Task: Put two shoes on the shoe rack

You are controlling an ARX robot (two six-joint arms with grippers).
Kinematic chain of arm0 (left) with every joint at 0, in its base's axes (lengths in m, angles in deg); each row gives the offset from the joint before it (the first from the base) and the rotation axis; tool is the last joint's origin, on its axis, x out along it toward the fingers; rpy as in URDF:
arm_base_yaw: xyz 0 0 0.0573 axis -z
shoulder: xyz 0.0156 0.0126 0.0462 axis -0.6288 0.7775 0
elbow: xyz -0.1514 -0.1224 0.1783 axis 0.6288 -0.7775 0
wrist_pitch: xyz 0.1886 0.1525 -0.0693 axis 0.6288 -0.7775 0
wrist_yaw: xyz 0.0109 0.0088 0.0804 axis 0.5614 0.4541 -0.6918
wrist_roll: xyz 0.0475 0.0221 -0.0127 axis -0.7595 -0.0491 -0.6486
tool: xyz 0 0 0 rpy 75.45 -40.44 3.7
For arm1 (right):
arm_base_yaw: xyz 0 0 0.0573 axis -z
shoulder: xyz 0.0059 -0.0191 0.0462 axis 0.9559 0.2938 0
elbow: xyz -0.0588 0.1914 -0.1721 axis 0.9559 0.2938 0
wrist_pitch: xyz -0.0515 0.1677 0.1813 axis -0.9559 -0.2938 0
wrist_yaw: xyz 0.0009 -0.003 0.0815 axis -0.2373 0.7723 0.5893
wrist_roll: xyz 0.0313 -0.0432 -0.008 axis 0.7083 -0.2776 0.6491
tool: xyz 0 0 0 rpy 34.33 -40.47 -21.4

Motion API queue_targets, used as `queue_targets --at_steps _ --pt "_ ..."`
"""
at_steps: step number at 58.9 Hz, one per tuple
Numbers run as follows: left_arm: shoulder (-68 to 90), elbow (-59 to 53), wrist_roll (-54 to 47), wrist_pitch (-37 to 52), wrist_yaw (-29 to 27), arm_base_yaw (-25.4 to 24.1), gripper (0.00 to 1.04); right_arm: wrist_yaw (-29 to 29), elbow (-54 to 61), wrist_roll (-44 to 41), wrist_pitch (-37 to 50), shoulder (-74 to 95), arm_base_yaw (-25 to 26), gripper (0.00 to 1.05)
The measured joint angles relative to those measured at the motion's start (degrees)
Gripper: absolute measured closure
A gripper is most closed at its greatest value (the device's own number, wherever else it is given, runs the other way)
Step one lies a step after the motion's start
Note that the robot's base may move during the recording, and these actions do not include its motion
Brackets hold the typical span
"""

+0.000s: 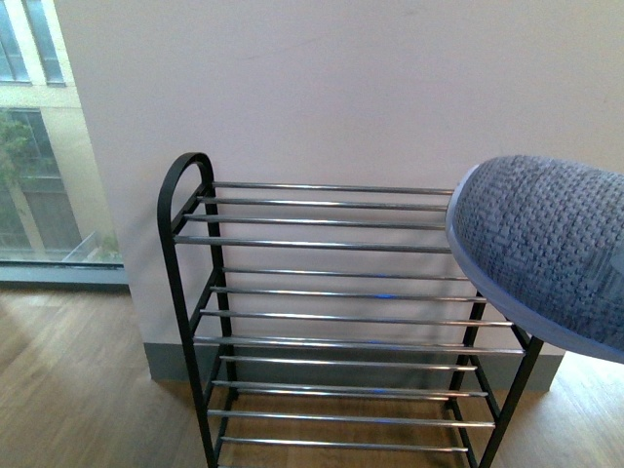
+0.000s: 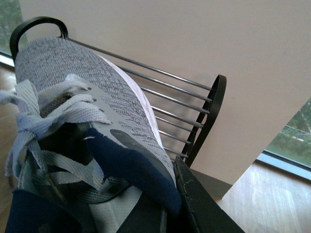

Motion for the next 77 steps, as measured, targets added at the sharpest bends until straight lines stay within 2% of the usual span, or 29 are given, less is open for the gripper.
queue_targets --at_steps 77 --pt "0.1 0.0 0.0 0.0 0.2 0.0 1.03 -0.3 0.1 0.0 0.0 0.1 0.0 1.03"
